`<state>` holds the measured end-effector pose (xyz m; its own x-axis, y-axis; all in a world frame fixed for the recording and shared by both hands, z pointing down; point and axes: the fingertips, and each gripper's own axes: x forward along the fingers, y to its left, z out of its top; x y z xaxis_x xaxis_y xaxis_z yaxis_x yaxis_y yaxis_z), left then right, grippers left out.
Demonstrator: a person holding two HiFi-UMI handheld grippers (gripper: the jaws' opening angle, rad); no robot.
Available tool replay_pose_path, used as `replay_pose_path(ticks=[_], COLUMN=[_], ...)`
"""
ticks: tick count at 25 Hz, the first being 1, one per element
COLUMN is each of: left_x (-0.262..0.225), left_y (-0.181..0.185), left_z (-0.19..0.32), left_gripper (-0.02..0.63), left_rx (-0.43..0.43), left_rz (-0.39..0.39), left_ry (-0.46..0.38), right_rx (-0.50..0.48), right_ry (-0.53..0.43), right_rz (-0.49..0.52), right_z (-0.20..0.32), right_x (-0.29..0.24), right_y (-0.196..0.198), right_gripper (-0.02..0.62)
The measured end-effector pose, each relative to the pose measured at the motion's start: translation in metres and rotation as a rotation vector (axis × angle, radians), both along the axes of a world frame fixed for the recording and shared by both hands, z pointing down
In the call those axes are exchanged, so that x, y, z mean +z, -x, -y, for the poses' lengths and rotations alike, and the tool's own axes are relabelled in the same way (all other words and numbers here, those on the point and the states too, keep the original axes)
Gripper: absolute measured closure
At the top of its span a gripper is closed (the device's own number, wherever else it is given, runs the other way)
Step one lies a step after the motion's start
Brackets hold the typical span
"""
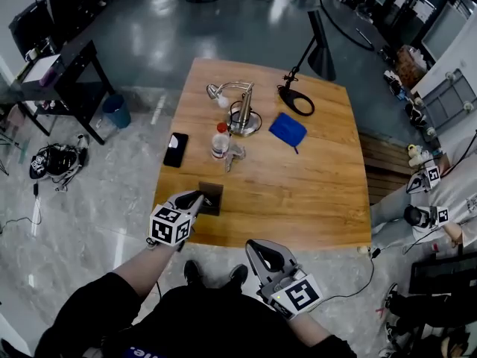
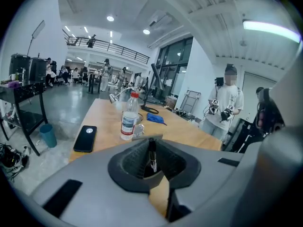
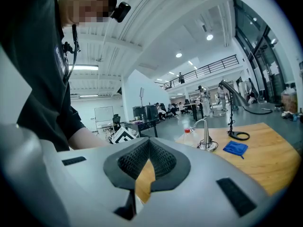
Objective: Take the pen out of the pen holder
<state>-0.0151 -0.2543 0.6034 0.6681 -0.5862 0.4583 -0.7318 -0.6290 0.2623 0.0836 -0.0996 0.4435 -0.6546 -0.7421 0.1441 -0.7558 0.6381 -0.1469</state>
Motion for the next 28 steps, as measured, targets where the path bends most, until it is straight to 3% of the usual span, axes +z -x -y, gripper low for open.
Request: replay_pose_path(ticks=[17, 28], left_x=[-0.14, -0.162], left_y=[-0.015, -0.027], left_z=[-0.078, -0.129], left_gripper=[0.554, 0.554], left_rx=[0.18, 0.234], left_rz=[0.018, -0.028], left_ry=[-0.245, -0.241], right_rx=[-0.067, -0.083], right_ry=[-0.01, -0.014], right_rz=[0.026, 0.019], right_z=[0.003, 0.003], right_x=[-0.005, -0.011], right_y=[0.025, 0.036], right_gripper=[0.597, 0.597])
